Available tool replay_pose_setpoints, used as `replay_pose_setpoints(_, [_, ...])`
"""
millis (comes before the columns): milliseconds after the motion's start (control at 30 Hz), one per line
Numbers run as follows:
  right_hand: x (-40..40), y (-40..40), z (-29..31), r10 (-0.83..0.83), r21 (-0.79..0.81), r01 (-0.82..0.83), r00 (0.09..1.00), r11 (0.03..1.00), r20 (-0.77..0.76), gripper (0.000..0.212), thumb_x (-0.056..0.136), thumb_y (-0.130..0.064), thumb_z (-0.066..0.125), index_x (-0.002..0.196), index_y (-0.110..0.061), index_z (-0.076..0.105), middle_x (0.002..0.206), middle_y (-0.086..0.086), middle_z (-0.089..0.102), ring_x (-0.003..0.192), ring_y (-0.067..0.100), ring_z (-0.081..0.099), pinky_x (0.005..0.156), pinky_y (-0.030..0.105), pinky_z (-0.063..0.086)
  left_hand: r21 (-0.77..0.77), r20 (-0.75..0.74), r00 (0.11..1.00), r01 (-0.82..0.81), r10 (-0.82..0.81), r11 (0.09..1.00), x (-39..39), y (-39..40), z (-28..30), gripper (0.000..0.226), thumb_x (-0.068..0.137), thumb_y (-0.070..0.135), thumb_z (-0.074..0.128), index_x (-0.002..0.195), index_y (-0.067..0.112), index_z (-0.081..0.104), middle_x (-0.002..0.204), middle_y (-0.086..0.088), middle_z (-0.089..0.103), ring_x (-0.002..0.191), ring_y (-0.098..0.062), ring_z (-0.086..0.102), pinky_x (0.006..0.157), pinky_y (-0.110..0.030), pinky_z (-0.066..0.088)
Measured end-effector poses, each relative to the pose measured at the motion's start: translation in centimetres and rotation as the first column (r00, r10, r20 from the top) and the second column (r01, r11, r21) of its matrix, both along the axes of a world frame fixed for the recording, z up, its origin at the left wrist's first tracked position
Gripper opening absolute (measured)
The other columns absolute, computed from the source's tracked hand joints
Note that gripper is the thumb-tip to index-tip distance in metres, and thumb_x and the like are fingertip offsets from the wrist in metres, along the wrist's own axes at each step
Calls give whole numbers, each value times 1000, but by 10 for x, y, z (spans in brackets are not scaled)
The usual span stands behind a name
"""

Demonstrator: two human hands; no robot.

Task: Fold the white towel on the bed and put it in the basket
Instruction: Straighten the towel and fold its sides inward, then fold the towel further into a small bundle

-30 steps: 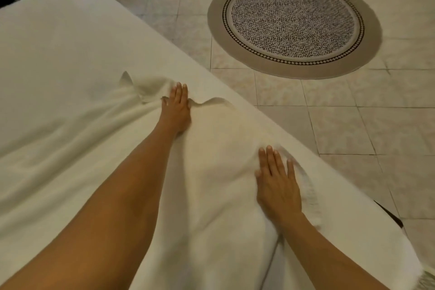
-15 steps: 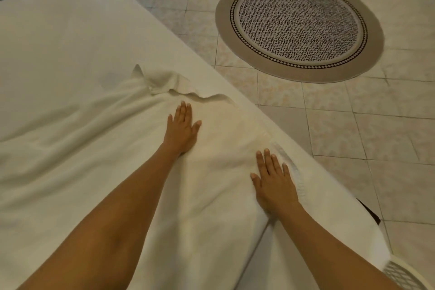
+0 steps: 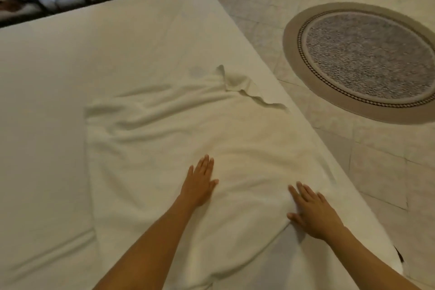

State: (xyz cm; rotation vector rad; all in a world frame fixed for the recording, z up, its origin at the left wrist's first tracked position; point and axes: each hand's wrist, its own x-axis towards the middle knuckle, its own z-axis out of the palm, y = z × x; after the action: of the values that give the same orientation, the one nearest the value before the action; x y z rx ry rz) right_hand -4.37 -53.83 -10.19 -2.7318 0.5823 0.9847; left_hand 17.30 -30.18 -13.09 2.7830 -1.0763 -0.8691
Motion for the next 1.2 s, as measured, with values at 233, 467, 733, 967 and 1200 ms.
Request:
replay_pose_setpoints(233, [-4, -7, -8, 126, -74, -127, 992, 989, -14, 98, 83, -70, 39, 148, -21, -16, 159, 5, -12, 147, 21, -2, 118, 40, 7, -22, 85, 986, -140, 141, 990, -26, 96, -9, 83, 81, 54, 0, 151, 11, 11, 160, -8, 5, 148, -25, 13, 119, -47, 22])
replay_pose_setpoints(467, [-6, -2, -24, 142, -194, -119, 983, 974, 114, 73, 93, -28, 47, 150, -13, 3, 156, 19, 16, 143, 36, 20, 118, 44, 19, 2, 22, 942, -335, 335, 942, -79, 140, -11, 112, 60, 75, -33, 151, 13, -8, 161, -5, -10, 150, -17, -3, 121, -37, 4])
replay_pose_setpoints(733, [-14, -6, -29, 77, -201, -34, 974, 979, 213, 64, 83, -8, 60, 142, -5, 34, 143, 28, 39, 130, 45, 38, 106, 52, 34, 62, -23, 930, -366, 368, 929, -171, 178, -17, 109, 67, 87, -1, 148, 15, -10, 157, -1, -15, 146, -14, -15, 119, -47, 10])
replay_pose_setpoints(967, [-34, -38, -24, 24, -184, 12, 980, 983, 195, 69, 90, -6, 52, 149, -6, 16, 152, 27, 21, 139, 41, 26, 104, 50, 37, 81, -31, 929, -366, 370, 927, -191, 209, -18, 122, 59, 93, 15, 148, 14, -13, 155, 0, -19, 144, -14, -12, 119, -44, 8])
replay_pose_setpoints(1200, [-57, -59, -14, 141, -254, -91, 973, 963, 185, 69, 86, 6, 51, 147, -3, 21, 151, 23, 28, 136, 41, 34, 99, 50, 43, 124, 15, 936, -351, 352, 928, -192, 208, -13, 93, 89, 15, 48, 145, 17, -25, 160, -6, -7, 149, -26, 7, 116, -47, 23])
